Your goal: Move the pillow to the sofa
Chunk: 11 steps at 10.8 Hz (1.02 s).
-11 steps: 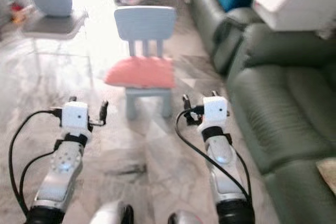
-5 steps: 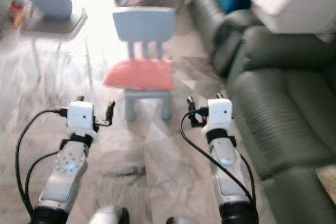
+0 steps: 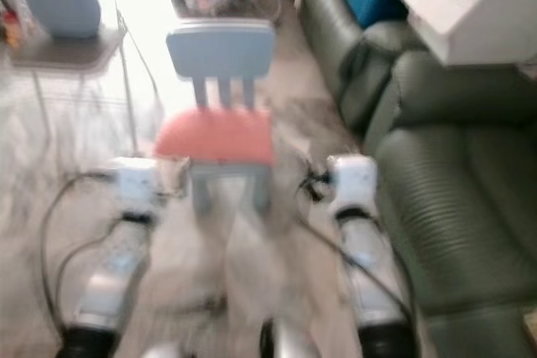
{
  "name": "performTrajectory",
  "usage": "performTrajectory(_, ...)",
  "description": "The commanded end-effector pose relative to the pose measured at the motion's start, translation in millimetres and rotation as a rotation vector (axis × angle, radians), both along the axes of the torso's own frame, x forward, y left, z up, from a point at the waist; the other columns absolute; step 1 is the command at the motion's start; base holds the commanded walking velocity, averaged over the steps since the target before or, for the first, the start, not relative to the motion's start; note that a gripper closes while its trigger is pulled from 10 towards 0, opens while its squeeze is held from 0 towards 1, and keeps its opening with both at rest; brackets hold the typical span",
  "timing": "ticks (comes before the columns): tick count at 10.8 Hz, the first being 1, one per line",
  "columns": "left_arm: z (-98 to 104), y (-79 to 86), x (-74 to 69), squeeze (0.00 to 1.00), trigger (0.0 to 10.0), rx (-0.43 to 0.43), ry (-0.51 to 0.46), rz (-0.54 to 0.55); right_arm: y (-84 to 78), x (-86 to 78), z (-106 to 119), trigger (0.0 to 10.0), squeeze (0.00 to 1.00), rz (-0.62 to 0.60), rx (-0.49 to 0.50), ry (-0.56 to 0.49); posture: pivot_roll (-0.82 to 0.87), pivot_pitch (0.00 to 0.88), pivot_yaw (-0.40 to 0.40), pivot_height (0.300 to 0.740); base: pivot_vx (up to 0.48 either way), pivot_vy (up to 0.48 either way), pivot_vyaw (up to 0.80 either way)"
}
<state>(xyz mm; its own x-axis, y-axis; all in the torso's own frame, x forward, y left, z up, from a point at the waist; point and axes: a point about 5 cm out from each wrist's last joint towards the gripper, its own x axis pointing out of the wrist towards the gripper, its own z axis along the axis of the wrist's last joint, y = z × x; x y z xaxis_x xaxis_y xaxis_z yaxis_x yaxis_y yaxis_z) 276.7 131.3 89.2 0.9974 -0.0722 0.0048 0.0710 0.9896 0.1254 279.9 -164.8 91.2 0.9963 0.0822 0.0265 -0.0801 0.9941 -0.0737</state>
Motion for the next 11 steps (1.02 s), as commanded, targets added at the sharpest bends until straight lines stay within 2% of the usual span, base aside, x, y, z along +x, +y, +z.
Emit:
performTrajectory(1, 0.0, 9.6, 0.6, 0.00, 10.0, 0.009, 0.007, 0.037, 7.3, 0.8, 4.8, 10.0, 0.00, 0.023, 0.010, -0.021, 0.01, 0.099, -0.052, 0.740, 0.364, 0.311, 0.00)
performTrajectory(3, 0.6, 10.8, 2.2, 0.00, 10.0, 0.018, 0.005, 0.044, 7.6, 1.0, 5.5, 10.0, 0.00, 0.048, -0.008, -0.026, 0.01, 0.097, -0.052, 0.740, 0.345, 0.334, 0.00)
performTrajectory(6, 1.1, 10.6, 2.9, 0.00, 10.0, 0.027, 0.000, 0.039, 9.5, 2.4, 5.5, 10.0, 0.00, 0.045, 0.005, -0.023, 0.02, 0.095, -0.053, 0.740, 0.344, 0.335, 0.59)
performTrajectory(11, 1.5, 7.7, 1.7, 0.00, 10.0, 0.050, -0.011, 0.018, 9.1, 4.2, 0.0, 10.0, 0.00, 0.010, -0.029, 0.009, 0.02, 0.096, -0.050, 0.740, 0.427, 0.000, 0.00)
